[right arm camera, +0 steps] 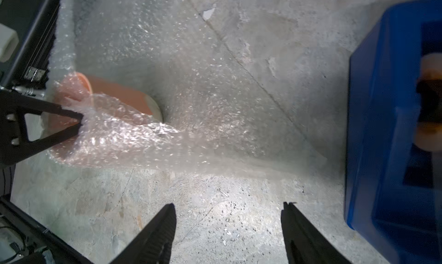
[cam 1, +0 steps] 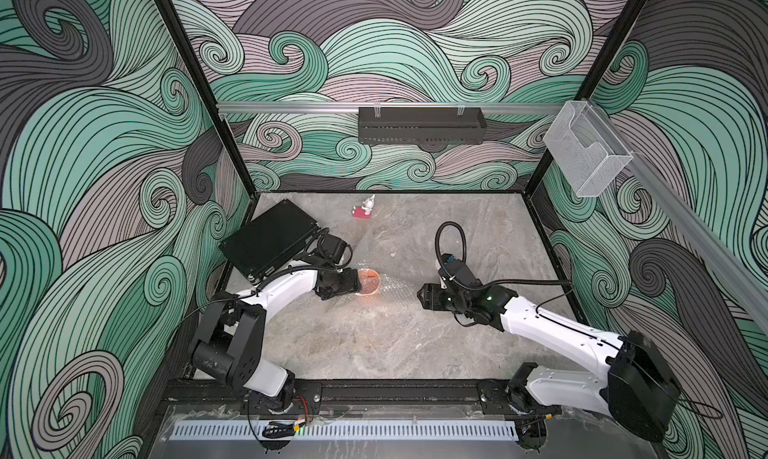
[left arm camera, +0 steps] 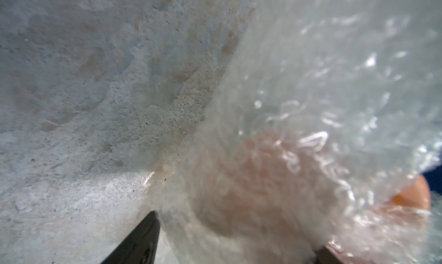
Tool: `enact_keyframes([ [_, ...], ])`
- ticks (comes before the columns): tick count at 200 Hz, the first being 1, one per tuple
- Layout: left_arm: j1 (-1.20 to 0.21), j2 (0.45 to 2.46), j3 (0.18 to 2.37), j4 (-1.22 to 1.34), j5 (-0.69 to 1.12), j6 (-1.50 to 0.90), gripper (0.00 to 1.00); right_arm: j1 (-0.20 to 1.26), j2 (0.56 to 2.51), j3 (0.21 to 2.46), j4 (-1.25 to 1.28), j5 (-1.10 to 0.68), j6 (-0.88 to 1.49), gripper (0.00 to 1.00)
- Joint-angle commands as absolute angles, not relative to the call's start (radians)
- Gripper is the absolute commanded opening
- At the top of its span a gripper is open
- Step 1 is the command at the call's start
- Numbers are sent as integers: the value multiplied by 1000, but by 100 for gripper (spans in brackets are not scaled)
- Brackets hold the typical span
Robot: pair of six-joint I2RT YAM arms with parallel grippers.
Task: Wrap mugs in bubble wrap
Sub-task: Wrap the mug in bubble wrap.
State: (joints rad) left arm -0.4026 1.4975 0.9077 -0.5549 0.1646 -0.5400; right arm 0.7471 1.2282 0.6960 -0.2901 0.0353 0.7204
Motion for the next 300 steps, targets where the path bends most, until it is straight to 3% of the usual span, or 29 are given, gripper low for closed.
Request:
enact_keyframes([
  [1, -411, 1519, 929, -590, 128, -534, 76, 732, 1230, 652, -267, 97, 882, 73],
  [115, -416, 1528, 938, -598, 118, -532, 76, 707, 1464, 654, -123, 130, 985, 72],
  [162, -416, 1531, 940, -598, 117, -530, 76, 686, 1533, 703, -104, 154, 981, 66],
  [190, -417, 1538, 945, -597, 120, -529, 76, 683, 1569, 735, -103, 161, 964, 57],
  [207, -416, 1542, 946, -597, 119, -528, 76, 681, 1584, 752, -100, 156, 948, 47],
  [252, -417, 1548, 950, -598, 120, -525, 76, 683, 1570, 802, -107, 110, 876, 0],
  [300, -416, 1553, 955, -598, 121, -524, 76, 716, 1437, 821, -37, -10, 749, 0],
])
